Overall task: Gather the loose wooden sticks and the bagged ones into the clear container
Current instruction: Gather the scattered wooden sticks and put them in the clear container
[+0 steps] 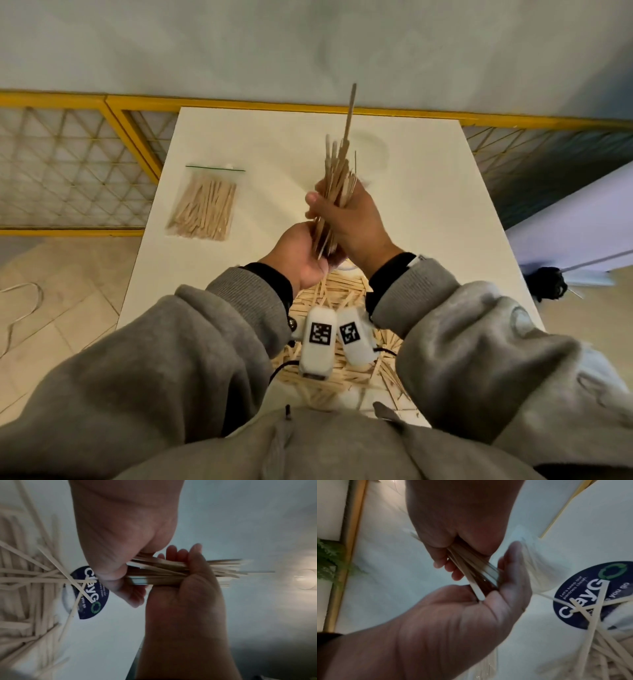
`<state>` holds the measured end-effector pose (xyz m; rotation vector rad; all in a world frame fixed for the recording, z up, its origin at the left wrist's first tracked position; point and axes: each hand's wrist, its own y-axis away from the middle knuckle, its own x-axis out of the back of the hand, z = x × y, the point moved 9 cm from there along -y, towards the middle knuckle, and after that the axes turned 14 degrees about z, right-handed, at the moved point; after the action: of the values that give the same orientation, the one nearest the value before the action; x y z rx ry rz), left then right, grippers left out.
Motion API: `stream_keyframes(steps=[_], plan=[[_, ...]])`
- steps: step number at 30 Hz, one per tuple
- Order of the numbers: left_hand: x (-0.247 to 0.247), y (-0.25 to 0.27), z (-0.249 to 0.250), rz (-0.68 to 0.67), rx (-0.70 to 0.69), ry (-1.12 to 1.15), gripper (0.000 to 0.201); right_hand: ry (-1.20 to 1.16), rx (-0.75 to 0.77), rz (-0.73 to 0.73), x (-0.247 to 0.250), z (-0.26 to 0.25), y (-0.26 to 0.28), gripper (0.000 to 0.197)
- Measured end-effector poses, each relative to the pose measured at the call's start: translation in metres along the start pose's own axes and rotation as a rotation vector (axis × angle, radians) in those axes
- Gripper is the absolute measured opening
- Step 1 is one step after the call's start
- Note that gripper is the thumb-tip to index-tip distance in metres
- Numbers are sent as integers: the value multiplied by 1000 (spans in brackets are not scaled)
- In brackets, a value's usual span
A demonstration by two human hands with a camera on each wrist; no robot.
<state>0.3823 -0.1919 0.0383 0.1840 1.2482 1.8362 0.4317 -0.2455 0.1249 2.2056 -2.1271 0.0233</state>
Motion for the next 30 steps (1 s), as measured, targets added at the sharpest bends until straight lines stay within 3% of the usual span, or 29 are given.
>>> stream_keyframes(steps=[6, 13, 21, 24, 28, 30], plan=[[22, -13, -9, 86, 67, 59, 43, -165, -3, 24, 2, -9, -1, 10], [4, -8, -8, -14, 59, 3, 32, -124, -36, 20, 1, 13, -3, 32], [8, -18, -16, -48, 60, -72, 37, -160, -243, -39, -2, 44, -5, 9], [13, -24, -12, -41, 52, -127, 39, -174, -95, 12, 8, 18, -35, 0], [37, -37, 5, 34, -26, -161, 39, -348, 154, 305, 50, -45, -96, 6], [50, -42, 10, 54, -55, -179, 36, -303, 230, 414, 65, -60, -121, 7]])
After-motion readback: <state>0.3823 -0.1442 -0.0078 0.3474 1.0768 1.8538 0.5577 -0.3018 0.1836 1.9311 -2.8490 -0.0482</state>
